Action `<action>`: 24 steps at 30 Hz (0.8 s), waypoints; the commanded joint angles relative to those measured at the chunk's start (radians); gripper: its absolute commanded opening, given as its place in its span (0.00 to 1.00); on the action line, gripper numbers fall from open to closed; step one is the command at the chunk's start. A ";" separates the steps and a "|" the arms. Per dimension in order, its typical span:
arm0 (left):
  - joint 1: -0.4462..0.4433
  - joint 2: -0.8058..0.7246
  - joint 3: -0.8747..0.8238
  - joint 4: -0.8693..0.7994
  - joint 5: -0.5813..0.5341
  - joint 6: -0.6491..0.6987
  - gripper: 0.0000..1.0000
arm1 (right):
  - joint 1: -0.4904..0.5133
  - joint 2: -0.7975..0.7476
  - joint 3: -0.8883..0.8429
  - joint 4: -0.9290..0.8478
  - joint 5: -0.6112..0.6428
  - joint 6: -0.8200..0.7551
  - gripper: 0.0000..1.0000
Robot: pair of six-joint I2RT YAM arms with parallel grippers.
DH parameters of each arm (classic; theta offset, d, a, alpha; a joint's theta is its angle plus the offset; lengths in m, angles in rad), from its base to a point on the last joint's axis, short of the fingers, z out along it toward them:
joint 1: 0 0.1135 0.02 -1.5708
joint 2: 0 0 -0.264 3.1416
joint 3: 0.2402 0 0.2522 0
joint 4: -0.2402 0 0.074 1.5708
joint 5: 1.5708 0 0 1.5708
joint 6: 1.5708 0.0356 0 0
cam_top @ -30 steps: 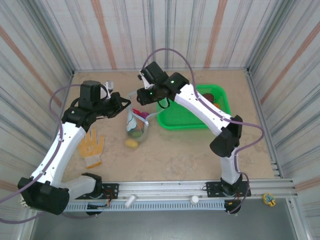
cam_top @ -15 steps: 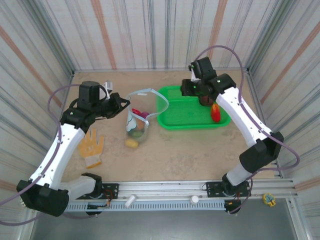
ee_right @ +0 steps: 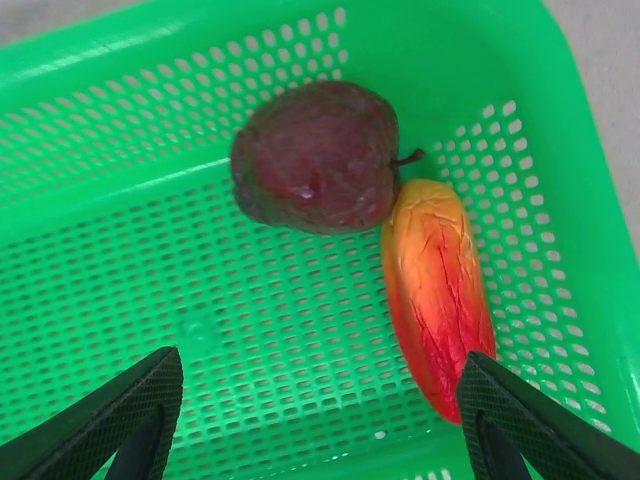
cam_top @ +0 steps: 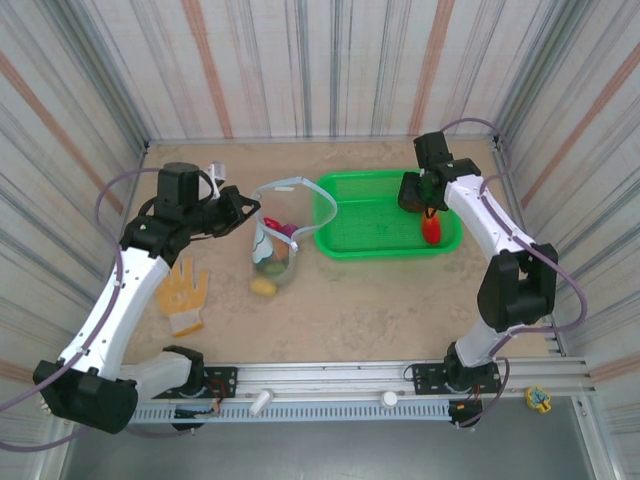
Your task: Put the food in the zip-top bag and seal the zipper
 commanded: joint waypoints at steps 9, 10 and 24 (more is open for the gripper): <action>0.006 -0.013 -0.012 0.034 0.009 0.038 0.00 | -0.022 0.143 -0.041 -0.003 0.120 0.023 0.77; 0.006 -0.015 -0.012 0.035 0.008 0.038 0.00 | -0.026 0.148 -0.046 -0.001 0.122 0.022 0.77; 0.006 -0.033 -0.019 0.017 -0.003 0.051 0.00 | -0.066 0.243 -0.066 0.054 -0.026 -0.002 0.75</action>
